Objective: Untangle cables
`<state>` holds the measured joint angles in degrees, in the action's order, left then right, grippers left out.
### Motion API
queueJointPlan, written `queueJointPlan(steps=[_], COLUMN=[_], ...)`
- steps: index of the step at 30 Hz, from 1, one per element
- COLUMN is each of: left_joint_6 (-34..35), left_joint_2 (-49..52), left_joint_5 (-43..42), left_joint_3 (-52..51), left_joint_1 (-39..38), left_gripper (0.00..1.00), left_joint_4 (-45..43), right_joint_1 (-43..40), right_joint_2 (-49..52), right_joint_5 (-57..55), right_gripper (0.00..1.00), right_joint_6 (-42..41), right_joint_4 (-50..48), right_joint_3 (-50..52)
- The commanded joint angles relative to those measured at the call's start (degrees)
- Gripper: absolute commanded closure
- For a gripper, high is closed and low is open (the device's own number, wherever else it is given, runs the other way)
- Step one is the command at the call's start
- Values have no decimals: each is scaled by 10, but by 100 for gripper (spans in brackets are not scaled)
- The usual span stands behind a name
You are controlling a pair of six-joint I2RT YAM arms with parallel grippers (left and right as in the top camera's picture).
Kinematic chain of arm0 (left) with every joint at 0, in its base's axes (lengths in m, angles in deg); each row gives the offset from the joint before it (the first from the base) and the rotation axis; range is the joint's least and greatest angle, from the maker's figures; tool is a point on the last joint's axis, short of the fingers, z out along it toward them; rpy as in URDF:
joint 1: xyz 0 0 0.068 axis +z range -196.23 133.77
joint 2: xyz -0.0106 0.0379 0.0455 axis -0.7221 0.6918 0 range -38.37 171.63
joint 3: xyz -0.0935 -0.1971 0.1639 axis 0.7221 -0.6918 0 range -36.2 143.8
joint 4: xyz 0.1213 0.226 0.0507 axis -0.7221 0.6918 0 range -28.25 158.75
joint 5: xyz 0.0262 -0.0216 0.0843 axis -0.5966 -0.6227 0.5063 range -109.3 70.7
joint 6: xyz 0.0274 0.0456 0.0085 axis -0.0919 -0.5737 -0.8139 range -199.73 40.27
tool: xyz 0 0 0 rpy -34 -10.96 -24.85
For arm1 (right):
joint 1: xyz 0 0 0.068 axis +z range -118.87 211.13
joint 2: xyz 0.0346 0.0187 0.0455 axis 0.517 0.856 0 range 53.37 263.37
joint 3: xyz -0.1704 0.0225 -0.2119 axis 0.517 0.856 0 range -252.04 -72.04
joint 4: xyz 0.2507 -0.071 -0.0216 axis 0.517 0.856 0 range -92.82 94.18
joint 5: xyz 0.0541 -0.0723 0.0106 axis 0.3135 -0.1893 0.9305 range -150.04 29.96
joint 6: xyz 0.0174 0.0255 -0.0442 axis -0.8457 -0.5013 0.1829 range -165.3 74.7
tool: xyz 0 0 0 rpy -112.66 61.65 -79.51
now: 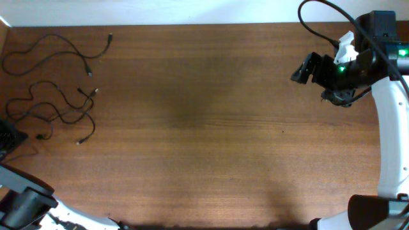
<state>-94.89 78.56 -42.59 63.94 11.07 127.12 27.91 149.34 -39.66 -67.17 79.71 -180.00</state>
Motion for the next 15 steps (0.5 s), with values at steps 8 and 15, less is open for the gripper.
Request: queueJointPlan(steps=[8,15], left_joint_6=[40,44], left_joint_2=[2,2], left_joint_5=[-71,251], left_joint_3=[10,10], left_joint_1=[2,0], left_gripper=[1,2], left_joint_4=[-35,-13], right_joint_1=[3,3], right_joint_2=[6,6], right_joint_5=[0,-1], right_gripper=[4,4], right_joint_6=[4,5], right_joint_4=[0,4], right_joint_3=[-7,-7])
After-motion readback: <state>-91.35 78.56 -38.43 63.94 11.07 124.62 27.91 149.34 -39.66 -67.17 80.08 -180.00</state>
